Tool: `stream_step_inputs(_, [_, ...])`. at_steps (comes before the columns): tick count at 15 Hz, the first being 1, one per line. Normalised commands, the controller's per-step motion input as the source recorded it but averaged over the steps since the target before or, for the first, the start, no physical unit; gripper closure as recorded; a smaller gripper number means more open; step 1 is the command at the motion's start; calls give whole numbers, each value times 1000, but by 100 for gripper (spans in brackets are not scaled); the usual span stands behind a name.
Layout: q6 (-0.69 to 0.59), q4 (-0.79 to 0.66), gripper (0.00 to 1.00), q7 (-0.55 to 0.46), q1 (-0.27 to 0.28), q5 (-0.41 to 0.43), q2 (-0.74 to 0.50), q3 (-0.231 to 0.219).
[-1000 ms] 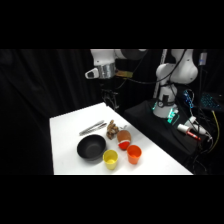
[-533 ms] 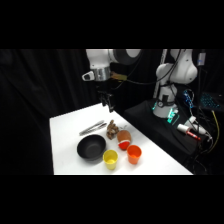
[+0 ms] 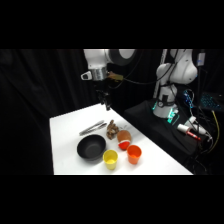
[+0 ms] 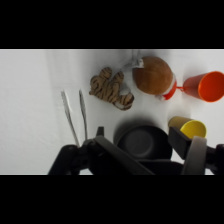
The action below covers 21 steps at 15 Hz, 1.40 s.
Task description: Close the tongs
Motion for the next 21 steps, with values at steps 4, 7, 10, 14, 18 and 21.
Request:
stream_step_inputs(4, [103,168,0,-144,-62,-40,127,-38])
stream_step_inputs(7, [172,200,0,-189,-37,-124,232,-13])
stream_step_inputs(10, [206,214,0,-150,-44,-193,307,-19])
stream_step_inputs(14, [217,220,0,-159,-54,-135,329,-14])
stream_step_inputs(18, [225,233,0,-185,-65,-63,325,18])
stream_step_inputs(21, [174,279,0,-157,-78,-96,306,14])
